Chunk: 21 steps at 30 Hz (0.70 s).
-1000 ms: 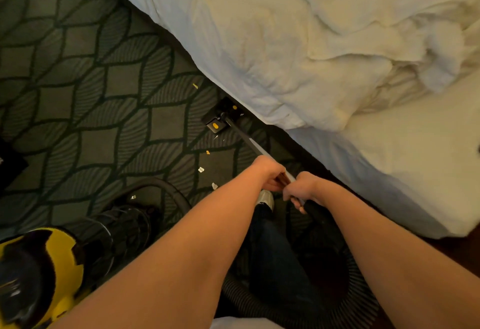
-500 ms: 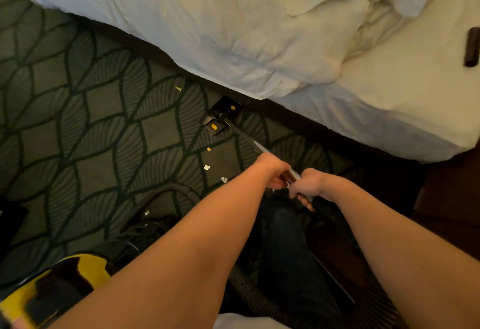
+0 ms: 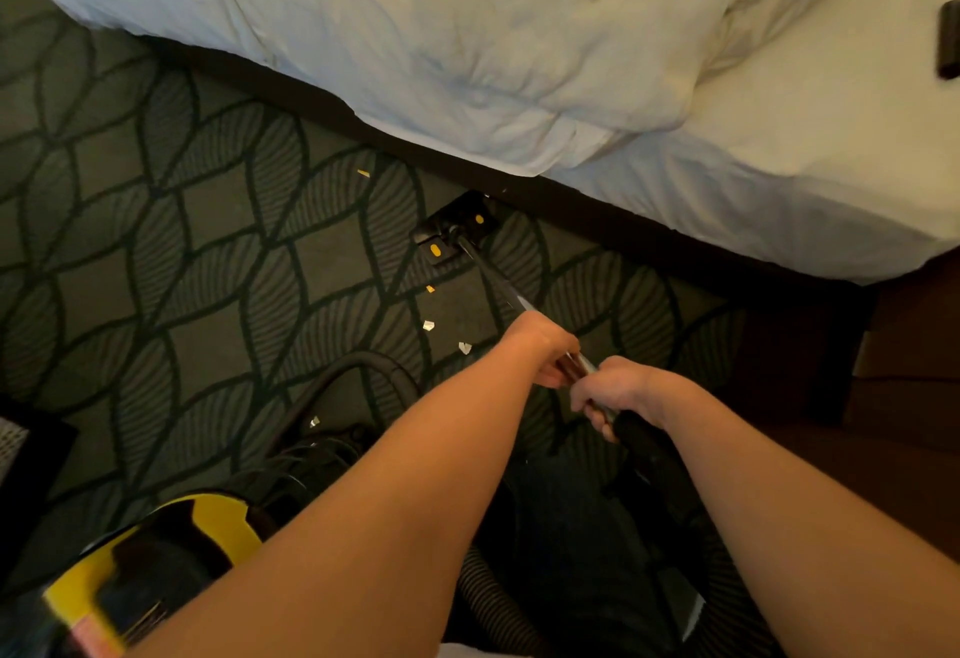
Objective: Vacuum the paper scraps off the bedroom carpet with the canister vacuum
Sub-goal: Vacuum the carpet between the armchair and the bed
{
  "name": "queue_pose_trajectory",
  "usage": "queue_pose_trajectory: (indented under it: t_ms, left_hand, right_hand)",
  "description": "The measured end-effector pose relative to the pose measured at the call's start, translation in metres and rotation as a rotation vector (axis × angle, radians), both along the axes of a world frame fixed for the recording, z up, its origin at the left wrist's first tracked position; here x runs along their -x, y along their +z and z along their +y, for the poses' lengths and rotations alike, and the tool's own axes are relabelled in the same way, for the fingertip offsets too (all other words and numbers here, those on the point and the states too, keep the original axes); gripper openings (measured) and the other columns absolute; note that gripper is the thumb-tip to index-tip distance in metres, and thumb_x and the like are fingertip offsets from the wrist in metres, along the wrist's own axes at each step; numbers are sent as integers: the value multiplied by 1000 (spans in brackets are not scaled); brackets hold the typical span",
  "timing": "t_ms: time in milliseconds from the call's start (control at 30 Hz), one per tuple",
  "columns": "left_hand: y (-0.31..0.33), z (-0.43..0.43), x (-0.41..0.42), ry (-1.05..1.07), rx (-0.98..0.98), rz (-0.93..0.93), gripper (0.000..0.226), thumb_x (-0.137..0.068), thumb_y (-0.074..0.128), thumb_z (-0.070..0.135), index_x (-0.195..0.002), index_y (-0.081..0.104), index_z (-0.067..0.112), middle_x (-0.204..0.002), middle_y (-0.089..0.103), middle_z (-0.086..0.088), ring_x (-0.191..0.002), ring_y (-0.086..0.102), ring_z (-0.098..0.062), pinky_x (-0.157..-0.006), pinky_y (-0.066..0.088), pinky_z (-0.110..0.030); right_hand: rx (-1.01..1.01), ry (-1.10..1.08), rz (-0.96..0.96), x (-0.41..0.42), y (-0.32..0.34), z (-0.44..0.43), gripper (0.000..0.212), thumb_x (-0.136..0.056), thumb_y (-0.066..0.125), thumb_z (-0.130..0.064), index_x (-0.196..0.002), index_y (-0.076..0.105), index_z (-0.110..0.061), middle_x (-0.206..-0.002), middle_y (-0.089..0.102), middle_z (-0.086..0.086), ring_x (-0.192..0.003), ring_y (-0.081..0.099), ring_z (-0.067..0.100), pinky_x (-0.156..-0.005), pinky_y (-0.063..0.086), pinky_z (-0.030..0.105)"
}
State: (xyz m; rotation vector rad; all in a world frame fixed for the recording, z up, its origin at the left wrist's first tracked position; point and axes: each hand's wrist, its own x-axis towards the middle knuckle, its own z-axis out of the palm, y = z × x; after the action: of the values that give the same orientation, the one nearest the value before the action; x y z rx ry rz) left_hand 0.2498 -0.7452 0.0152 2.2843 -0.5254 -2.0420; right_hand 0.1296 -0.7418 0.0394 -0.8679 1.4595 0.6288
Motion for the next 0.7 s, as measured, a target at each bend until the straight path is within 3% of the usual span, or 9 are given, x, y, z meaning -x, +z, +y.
queue_pose_trajectory:
  t_ms: [133, 300, 433, 633, 700]
  left_hand:
    - [-1, 22, -4, -27, 26, -27, 21, -88, 66, 24, -93, 60, 5, -71, 68, -11, -61, 69, -17, -65, 60, -29]
    - [-3, 65, -10, -32, 70, -48, 19, -89, 65, 26, -88, 57, 9, -72, 67, -7, -61, 68, -14, -64, 59, -26]
    - [0, 99, -12, -39, 86, -50, 19, -89, 64, 25, -84, 54, 10, -73, 66, -7, -67, 69, -16, -72, 60, -30]
    - [4, 148, -4, -38, 61, -49, 20, -86, 67, 25, -81, 54, 11, -72, 69, -9, -68, 72, -19, -72, 61, -35]
    - [7, 157, 0, -27, 56, -34, 19, -87, 66, 27, -83, 55, 12, -80, 70, -10, -72, 72, -18, -73, 61, -33]
  right_hand:
    - [-9, -50, -3, -5, -1, 23, 9, -86, 58, -2, -77, 56, -5, -51, 51, 6, -43, 48, 16, -47, 45, 27]
    - [-34, -107, -3, -13, -1, 65, 9, -87, 57, -2, -79, 58, -7, -53, 52, 5, -45, 48, 14, -50, 46, 27]
    - [-49, -138, 4, -15, -5, 101, 5, -85, 58, -3, -82, 59, -7, -54, 53, 6, -45, 49, 16, -55, 46, 28]
    - [-72, -198, 1, -13, 4, 153, 8, -86, 54, 2, -82, 56, -4, -52, 49, 7, -43, 46, 17, -46, 42, 27]
    - [-64, -207, -1, -11, 8, 162, 10, -86, 52, 4, -79, 54, -4, -52, 47, 8, -43, 43, 17, -43, 40, 27]
